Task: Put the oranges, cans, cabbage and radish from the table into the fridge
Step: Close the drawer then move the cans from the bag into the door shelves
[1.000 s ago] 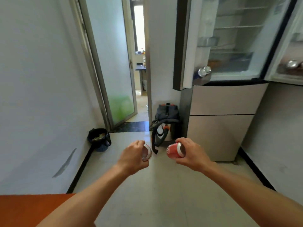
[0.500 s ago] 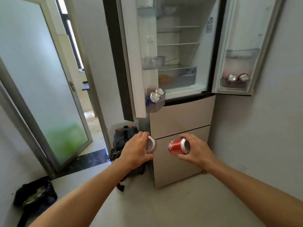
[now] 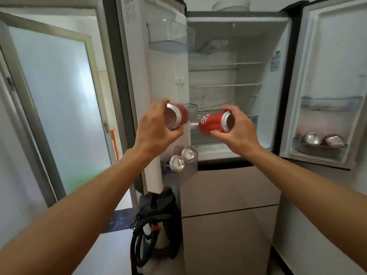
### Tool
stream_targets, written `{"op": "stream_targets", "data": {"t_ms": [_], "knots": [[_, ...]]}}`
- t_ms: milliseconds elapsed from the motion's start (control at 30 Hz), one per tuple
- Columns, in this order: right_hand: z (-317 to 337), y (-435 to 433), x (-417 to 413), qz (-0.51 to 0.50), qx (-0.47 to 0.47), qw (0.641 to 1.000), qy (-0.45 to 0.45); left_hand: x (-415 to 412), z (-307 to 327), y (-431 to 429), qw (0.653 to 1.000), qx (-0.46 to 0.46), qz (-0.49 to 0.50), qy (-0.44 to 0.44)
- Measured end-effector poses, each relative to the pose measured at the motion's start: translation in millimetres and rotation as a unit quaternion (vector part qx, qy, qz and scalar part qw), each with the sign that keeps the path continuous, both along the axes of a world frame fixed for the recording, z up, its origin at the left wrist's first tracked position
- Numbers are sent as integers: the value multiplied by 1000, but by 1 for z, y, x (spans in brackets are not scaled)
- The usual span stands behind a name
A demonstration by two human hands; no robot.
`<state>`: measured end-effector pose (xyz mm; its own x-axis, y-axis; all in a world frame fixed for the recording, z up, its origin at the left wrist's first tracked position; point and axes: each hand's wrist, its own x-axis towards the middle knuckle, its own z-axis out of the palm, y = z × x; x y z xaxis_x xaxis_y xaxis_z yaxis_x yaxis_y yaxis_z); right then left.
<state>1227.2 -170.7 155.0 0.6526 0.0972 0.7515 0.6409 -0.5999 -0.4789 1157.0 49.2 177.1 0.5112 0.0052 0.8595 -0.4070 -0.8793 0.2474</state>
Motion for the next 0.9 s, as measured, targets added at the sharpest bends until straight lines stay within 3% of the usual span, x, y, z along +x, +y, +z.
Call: {"op": "stream_targets", "data": {"t_ms": [100,367,700,900], "knots": [[33,10,37,35,51,998,-25,25,31,0,998,-14,53,-40],[61,60,122,94,93,991,-23,74,46,9,984,88,157,1],[52,97,186,151,110,982,30,116,30,18,927,208,307,-53],[49,114,199,180,74,978,68,126,30,14,893,224,390,-19]]}}
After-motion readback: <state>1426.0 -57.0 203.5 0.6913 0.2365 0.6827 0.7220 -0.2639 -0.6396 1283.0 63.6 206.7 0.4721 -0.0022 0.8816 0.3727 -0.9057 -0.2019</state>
